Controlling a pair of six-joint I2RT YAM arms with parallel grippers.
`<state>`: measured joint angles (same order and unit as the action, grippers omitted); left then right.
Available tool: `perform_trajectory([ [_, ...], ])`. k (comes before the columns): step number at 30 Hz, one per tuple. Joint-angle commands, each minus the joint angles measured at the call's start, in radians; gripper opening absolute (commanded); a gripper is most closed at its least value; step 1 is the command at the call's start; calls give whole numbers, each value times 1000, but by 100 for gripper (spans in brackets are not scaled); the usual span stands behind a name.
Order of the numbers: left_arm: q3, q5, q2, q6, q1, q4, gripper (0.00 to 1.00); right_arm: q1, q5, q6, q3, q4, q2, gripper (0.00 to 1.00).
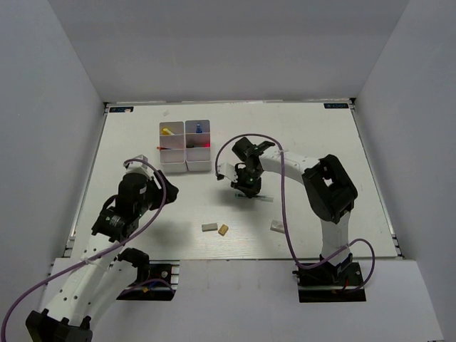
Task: Sort the stationery into containers
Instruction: Grab a piece of stationery with the right arm, then place the stationery into the container
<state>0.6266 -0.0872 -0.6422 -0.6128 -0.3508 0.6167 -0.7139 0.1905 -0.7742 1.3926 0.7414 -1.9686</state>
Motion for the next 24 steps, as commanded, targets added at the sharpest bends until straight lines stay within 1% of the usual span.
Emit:
perform_trajectory([
  [1, -33, 76, -1, 21, -2, -21, 76, 24, 188, -13, 121, 125, 43, 0],
  [3, -44, 89, 10, 10, -2, -34, 76, 36, 263, -2, 248, 131, 51, 0],
  [4, -44, 102, 10, -4, -2, -34, 76, 36, 303, 4, 281, 125, 47, 0],
  [5, -44, 103, 19, -13, -2, -34, 76, 40, 335, 9, 384, 124, 40, 0],
  [7, -44, 103, 19, -44, -2, -25, 76, 36, 387, 22, 459, 113, 17, 0],
  [9, -44, 64, 19, -144, -2, 40, 76, 39, 423, 41, 592, 86, -24, 0],
  [10, -44, 16, 19, -200, -2, 67, 76, 40, 488, 47, 618, 73, -36, 0],
  [11, -44, -3, 32, -296, -2, 109, 76, 37, 513, 59, 659, 26, -42, 0],
  [12, -57, -17, 32, -347, -2, 126, 76, 34, 542, 67, 678, -37, -64, 0],
  [13, -57, -17, 48, -379, -2, 126, 76, 30, 603, 90, 706, -74, -78, 0],
  [14, -70, -17, 59, -399, -2, 126, 76, 25, 650, 107, 710, -211, -91, 0],
  [15, -70, -17, 68, -438, -2, 139, 76, 18, 702, 130, 714, -265, -101, 0],
  [16, -70, -17, 69, -452, -2, 140, 76, 14, 723, 203, 721, -319, -134, 0],
  [17, -70, -17, 69, -452, -2, 156, 76, 11, 760, 235, 723, -479, -145, 0],
  [18, -61, -17, 69, -462, -2, 179, 76, 5, 791, 262, 729, -531, -165, 0],
  [19, -61, -26, 69, -462, -2, 192, 76, 5, 808, 356, 761, -578, -221, 0],
  [20, -51, -26, 69, -462, -2, 204, 76, 1, 851, 392, 773, -717, -239, 0],
  [21, -51, -26, 69, -462, -2, 213, 76, -1, 857, 464, 795, -776, -257, 0],
  [22, -51, -26, 69, -462, -2, 227, 76, -8, 865, 492, 801, -871, -295, 0],
  [23, -42, -26, 69, -462, -2, 227, 76, -16, 872, 534, 795, -916, -305, 0],
  [24, -42, -17, 79, -472, -2, 236, 76, -19, 865, 570, 790, -1000, -314, 0],
])
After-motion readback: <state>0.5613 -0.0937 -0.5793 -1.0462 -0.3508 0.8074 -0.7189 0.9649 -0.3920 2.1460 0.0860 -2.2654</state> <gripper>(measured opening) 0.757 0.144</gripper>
